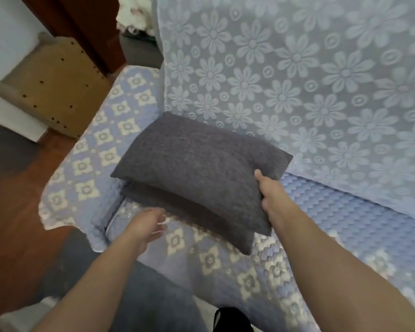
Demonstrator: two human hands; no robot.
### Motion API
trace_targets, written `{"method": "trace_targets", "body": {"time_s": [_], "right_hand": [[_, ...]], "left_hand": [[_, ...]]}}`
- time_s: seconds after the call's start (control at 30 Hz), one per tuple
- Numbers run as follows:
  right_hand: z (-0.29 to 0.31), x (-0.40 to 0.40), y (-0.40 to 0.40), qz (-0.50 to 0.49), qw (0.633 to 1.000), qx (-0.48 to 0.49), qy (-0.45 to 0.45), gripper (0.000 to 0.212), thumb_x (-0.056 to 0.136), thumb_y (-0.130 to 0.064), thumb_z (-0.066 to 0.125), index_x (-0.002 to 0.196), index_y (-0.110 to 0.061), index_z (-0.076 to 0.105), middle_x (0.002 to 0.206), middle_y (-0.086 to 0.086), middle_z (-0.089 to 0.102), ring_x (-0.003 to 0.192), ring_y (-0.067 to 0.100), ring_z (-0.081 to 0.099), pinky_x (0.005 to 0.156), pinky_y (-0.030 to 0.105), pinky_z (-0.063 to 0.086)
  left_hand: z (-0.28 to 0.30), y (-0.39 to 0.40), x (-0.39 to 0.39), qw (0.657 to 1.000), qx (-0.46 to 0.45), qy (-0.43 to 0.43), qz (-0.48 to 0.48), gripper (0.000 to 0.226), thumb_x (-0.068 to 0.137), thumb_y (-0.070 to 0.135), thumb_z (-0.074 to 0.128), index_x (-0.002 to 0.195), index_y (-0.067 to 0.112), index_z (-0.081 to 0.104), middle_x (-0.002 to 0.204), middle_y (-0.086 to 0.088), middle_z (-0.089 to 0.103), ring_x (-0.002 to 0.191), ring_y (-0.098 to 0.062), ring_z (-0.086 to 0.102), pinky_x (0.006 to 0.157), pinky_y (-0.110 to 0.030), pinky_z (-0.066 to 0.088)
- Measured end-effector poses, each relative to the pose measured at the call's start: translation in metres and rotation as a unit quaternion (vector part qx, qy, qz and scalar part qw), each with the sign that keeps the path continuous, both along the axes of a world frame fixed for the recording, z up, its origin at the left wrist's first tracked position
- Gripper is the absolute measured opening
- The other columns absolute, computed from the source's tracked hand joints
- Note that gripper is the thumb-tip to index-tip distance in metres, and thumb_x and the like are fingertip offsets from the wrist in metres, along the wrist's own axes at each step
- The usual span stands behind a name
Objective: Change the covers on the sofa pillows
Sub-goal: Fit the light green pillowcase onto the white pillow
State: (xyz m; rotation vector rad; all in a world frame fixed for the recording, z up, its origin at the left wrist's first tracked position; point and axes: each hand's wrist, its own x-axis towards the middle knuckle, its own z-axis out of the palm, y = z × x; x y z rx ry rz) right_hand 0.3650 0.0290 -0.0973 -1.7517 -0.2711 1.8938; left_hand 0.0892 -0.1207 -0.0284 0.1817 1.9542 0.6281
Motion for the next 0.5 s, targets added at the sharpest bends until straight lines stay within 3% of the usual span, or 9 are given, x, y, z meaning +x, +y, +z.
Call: {"method": "trace_targets", "body": {"time_s": [0.07,0.1,0.17,0.23,0.3,0.37,0.43,0.5], "right_hand": [[0.037,0.013,0.008,-0.003,1.000,0.026,-0.016,0.059,0.091,-0.037,0.071,0.133,0.001,0.052,0.122,0.015,0.067,0.105,0.033,0.067,0.090,0.055,0.056],[0.063,0.026,0.010,0.009,0.999,0.034,-0.025,0.056,0.093,-0.035,0.069,0.131,0.002,0.052,0.122,0.015,0.067,0.106,0.033,0.067,0.092,0.054,0.055],[0.106,0.080,0.008,0.036,0.997,0.044,-0.051,0.048,0.095,-0.034,0.066,0.127,0.000,0.054,0.118,0.017,0.068,0.103,0.035,0.068,0.090,0.052,0.056],[0.135,0.146,-0.007,0.060,0.993,0.051,-0.091,0.045,0.096,-0.036,0.065,0.123,0.000,0.057,0.114,0.019,0.070,0.101,0.036,0.069,0.089,0.052,0.056],[0.145,0.212,-0.035,0.073,0.989,0.045,-0.120,0.045,0.094,-0.038,0.066,0.118,0.000,0.061,0.111,0.019,0.072,0.100,0.036,0.070,0.092,0.053,0.055],[0.148,0.274,-0.076,0.061,0.988,0.041,-0.136,0.048,0.089,-0.040,0.071,0.116,-0.001,0.065,0.107,0.019,0.074,0.098,0.035,0.071,0.092,0.053,0.055],[0.137,0.327,-0.128,0.039,0.987,0.034,-0.151,0.055,0.080,-0.041,0.076,0.118,-0.002,0.066,0.107,0.019,0.074,0.099,0.037,0.071,0.093,0.056,0.054],[0.121,0.376,-0.180,0.003,0.990,0.027,-0.136,0.048,0.081,-0.032,0.075,0.118,-0.001,0.067,0.109,0.022,0.073,0.101,0.039,0.070,0.094,0.060,0.053]], "left_hand": [[0.007,0.013,-0.001,0.996,0.051,0.053,0.041,0.022,0.093,0.034,0.058,0.103,0.015,0.065,0.105,-0.013,0.069,0.093,-0.030,0.067,0.093,-0.049,0.057],[0.010,0.020,-0.003,0.985,0.078,0.144,0.056,0.030,0.087,0.038,0.055,0.101,0.013,0.066,0.107,-0.017,0.069,0.094,-0.034,0.067,0.091,-0.054,0.056],[0.028,0.035,0.011,0.934,0.141,0.327,0.028,0.032,0.087,0.036,0.047,0.104,0.012,0.061,0.113,-0.021,0.061,0.103,-0.040,0.060,0.094,-0.056,0.052],[0.042,0.051,0.042,0.896,0.188,0.399,-0.045,0.030,0.095,0.028,0.051,0.115,0.008,0.060,0.120,-0.024,0.054,0.113,-0.041,0.052,0.103,-0.051,0.043],[0.034,0.066,0.074,0.902,0.170,0.369,-0.143,0.040,0.099,0.031,0.054,0.130,0.006,0.058,0.130,-0.029,0.054,0.124,-0.043,0.047,0.110,-0.049,0.036],[0.015,0.072,0.118,0.934,0.104,0.280,-0.194,0.058,0.101,0.047,0.048,0.147,0.011,0.045,0.146,-0.027,0.047,0.134,-0.044,0.042,0.114,-0.050,0.032],[-0.005,0.057,0.168,0.981,0.032,0.110,-0.157,0.069,0.102,0.060,0.039,0.152,0.012,0.039,0.151,-0.014,0.045,0.138,-0.040,0.042,0.114,-0.050,0.033],[-0.025,0.021,0.229,0.990,-0.039,-0.059,-0.126,0.066,0.101,0.066,0.032,0.141,0.016,0.050,0.137,-0.005,0.052,0.134,-0.036,0.047,0.108,-0.050,0.035]]}}
